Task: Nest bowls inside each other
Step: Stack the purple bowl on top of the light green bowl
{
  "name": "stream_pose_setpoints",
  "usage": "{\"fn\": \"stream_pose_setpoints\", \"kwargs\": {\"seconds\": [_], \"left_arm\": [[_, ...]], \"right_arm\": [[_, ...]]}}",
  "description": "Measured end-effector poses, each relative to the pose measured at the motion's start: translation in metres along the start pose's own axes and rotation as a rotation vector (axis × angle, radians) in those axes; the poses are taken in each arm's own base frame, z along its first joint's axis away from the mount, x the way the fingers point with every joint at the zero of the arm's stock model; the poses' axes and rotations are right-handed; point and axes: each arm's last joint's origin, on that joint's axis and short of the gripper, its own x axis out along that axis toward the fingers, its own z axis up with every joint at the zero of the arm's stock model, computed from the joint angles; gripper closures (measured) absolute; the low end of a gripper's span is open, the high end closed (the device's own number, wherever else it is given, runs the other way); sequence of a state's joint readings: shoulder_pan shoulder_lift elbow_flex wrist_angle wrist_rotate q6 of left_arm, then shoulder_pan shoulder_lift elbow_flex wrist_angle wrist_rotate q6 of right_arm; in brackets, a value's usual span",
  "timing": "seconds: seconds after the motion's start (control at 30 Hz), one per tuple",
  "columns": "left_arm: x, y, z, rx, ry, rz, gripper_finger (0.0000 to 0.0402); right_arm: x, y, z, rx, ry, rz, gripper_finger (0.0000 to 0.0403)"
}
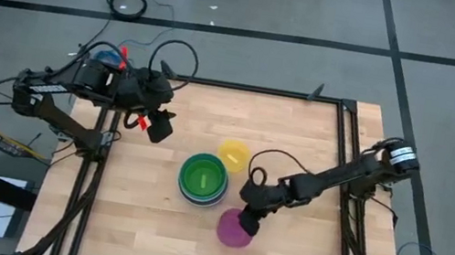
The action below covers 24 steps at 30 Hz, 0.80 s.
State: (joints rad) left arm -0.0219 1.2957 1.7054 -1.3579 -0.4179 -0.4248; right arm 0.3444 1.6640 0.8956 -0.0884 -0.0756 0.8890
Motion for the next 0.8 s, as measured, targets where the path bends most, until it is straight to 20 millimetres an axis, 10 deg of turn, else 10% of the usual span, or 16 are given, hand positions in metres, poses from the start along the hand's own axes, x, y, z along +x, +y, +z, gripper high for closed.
{"fn": "stream_pose_setpoints", "kwargs": {"seconds": [0.43, 0.8], "left_arm": [[0.000, 0.001, 0.001, -0.005, -0.023, 0.027, 0.0195], [0.000, 0.001, 0.000, -0.018, -0.007, 0.036, 0.0195]], "right_arm": [[-0.098, 0.059, 0.095, -0.315, -0.225, -0.060, 0.0402], [-0.052, 0.016, 0.171, -0.380, -0.068, -0.162, 0.0403]]}}
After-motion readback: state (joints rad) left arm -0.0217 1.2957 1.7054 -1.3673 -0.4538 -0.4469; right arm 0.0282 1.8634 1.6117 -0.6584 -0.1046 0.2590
